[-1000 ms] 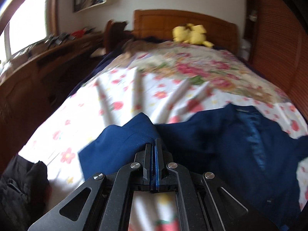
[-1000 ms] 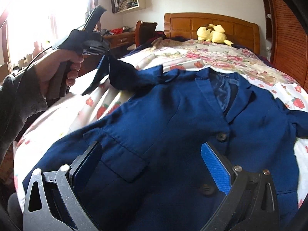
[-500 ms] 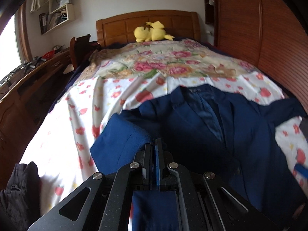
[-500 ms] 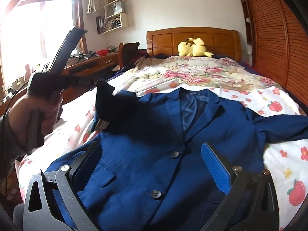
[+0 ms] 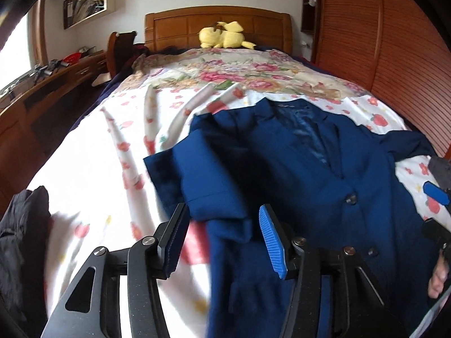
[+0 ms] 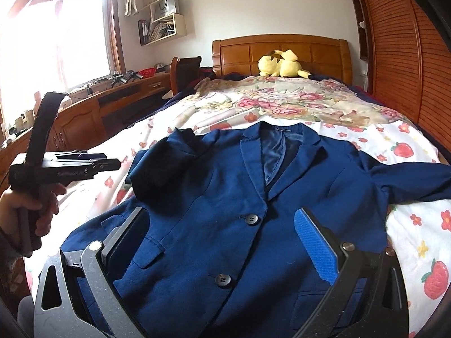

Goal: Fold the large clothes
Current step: 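Grasp the sleeve cuff with the left tool and fold it across the jacket front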

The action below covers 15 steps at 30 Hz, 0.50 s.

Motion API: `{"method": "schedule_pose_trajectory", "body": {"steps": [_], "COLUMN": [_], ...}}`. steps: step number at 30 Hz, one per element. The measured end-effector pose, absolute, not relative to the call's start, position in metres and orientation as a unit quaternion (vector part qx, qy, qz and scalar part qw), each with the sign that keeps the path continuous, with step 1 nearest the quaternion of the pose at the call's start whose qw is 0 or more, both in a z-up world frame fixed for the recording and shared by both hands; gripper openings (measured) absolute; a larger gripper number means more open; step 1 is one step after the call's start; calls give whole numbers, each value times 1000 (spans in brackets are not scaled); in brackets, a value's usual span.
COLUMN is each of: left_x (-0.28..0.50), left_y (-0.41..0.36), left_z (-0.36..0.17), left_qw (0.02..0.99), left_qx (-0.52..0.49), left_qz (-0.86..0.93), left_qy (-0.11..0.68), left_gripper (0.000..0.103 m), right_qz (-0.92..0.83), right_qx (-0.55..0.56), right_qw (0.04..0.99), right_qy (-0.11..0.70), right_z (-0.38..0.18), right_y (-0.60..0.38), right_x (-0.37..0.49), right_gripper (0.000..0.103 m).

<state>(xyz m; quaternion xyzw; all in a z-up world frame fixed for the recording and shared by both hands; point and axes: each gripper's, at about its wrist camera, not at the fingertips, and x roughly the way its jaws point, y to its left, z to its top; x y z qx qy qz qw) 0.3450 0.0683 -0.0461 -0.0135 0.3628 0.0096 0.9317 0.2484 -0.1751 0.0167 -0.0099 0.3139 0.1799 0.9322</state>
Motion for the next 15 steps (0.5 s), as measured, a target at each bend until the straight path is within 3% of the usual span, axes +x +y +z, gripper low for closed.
{"method": "schedule_pose_trajectory", "body": {"steps": [11, 13, 15], "left_x": [387, 397, 406], "left_y": [91, 95, 99], "left_z": [-88, -95, -104], "left_qw": [921, 917, 910], "left_qx": [-39, -48, -54], "left_qz": [51, 54, 61], "left_qy": [384, 392, 407], "left_gripper": [53, 46, 45], "right_qz": [187, 187, 188], "right_qx": [-27, -29, -30], "right_qw": [922, 921, 920], "right_qy": [337, 340, 343], "right_z": [-5, -8, -10], "right_y": [-156, -154, -153], "right_x": [255, 256, 257], "right_gripper": [103, 103, 103]}}
